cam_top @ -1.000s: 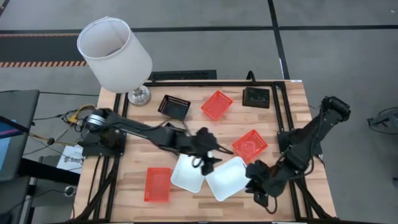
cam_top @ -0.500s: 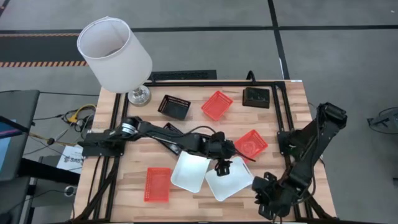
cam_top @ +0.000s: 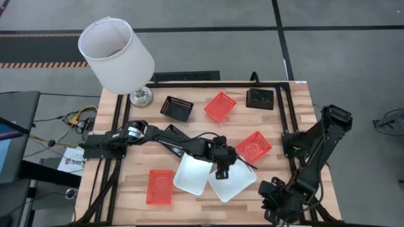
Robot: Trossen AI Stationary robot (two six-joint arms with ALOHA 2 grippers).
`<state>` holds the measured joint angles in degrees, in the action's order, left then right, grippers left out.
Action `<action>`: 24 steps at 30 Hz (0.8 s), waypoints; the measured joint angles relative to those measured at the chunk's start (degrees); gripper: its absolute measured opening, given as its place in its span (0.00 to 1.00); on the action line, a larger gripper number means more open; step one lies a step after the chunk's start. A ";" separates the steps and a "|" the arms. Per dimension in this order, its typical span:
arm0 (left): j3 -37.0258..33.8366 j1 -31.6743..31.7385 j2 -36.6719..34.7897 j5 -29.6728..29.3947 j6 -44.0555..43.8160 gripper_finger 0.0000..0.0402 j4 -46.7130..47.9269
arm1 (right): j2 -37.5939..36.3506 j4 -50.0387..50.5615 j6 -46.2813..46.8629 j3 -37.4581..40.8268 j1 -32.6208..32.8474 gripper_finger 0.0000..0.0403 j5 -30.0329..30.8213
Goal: Stack baskets by color
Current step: Stack the right white bin on the white bins
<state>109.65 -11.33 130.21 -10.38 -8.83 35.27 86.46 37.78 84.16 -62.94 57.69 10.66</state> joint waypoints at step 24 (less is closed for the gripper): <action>4.04 0.62 2.21 7.79 -10.73 0.00 4.11 | -0.02 -0.03 -0.13 0.00 -0.02 0.30 0.15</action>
<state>113.68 -10.71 132.42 -2.59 -19.56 39.39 86.43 37.75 84.03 -62.94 57.67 10.81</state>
